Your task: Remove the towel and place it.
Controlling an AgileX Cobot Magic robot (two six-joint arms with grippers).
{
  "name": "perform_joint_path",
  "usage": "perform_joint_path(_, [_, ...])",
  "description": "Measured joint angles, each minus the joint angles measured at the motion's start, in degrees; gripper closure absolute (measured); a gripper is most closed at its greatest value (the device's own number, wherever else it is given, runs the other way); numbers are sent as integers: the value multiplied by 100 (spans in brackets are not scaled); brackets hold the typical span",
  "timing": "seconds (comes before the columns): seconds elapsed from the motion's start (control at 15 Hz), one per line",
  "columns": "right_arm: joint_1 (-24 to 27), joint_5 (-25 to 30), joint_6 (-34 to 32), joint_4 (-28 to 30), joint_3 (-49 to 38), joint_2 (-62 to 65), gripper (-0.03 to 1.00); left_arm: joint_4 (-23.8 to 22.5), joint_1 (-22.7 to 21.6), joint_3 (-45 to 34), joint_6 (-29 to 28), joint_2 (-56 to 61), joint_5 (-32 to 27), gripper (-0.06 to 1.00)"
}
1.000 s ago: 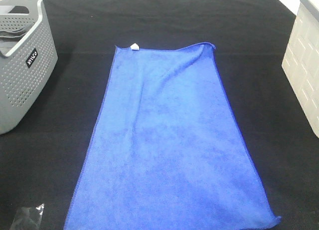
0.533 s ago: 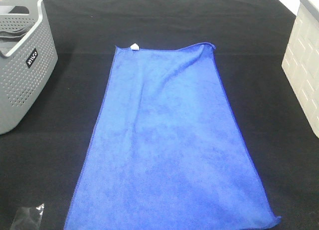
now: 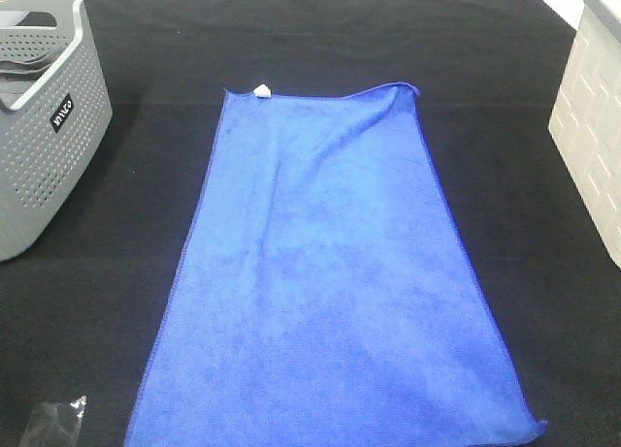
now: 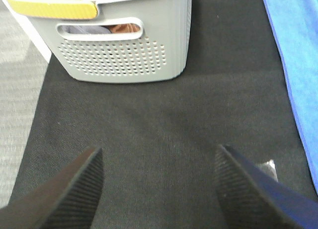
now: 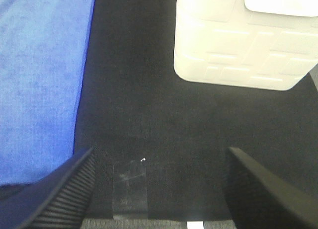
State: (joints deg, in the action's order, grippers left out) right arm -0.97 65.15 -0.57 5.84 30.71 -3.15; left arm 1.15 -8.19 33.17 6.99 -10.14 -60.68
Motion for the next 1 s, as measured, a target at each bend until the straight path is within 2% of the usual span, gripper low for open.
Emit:
perform_joint_path(0.27, [0,-57,57,0,-17,344,29,-23,0,-29,-235,1020,-97,33])
perform_joint_path(0.47, [0,-390,103,-17,-206,344,29,338,0,-395,-223,1043,-17,33])
perform_joint_path(0.87, [0,-424,103,-23,-206,344,29,367,11,-395,-212,1043,52,33])
perform_joint_path(1.0, [0,-430,103,-23,-206,344,29,372,292,-395,-212,1043,52,33])
